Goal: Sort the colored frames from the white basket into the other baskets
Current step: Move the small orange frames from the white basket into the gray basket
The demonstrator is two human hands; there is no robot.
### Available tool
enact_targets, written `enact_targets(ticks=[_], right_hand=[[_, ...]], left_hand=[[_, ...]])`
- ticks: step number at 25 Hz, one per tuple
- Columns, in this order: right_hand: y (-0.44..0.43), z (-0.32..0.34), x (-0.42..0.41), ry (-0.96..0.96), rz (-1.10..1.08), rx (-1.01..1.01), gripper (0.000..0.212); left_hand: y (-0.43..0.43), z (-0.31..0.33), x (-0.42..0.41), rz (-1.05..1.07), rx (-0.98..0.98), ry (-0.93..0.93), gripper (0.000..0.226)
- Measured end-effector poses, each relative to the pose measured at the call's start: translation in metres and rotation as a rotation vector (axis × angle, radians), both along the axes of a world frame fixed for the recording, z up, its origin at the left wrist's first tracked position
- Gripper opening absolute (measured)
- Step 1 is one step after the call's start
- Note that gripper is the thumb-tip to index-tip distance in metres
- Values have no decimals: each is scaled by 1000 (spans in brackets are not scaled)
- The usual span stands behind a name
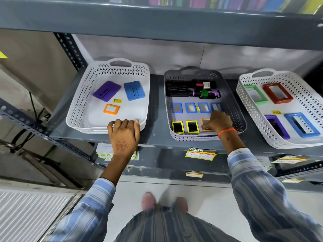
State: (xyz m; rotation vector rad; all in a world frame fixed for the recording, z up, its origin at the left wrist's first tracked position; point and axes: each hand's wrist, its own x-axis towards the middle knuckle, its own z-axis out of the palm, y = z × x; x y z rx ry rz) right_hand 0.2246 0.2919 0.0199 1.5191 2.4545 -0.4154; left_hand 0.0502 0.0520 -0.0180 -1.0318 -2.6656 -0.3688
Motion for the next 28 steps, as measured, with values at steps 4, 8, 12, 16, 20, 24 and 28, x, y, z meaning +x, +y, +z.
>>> enact_targets(ticks=[4, 8, 12, 16, 20, 24, 28], right_hand=[[-8, 17, -7, -7, 11, 32, 54], [-30, 43, -44, 100, 134, 88, 51], [-67, 58, -112, 216, 334, 61, 50], [-99, 46, -177, 329, 517, 84, 45], [-122, 18, -240, 293, 671, -47, 44], [-138, -7, -275, 232, 778, -54, 43], [-141, -15, -285, 248, 793, -9, 45]], left_hand=[[-3, 3, -2, 12, 25, 30, 48], [-23, 6, -24, 141, 106, 45, 48], [-47, 7, -48, 246, 180, -4, 49], [-61, 5, -59, 266, 189, 2, 50], [-66, 4, -65, 256, 198, 5, 47], [-66, 5, -64, 227, 187, 1, 44], [-68, 5, -65, 205, 193, 12, 43]])
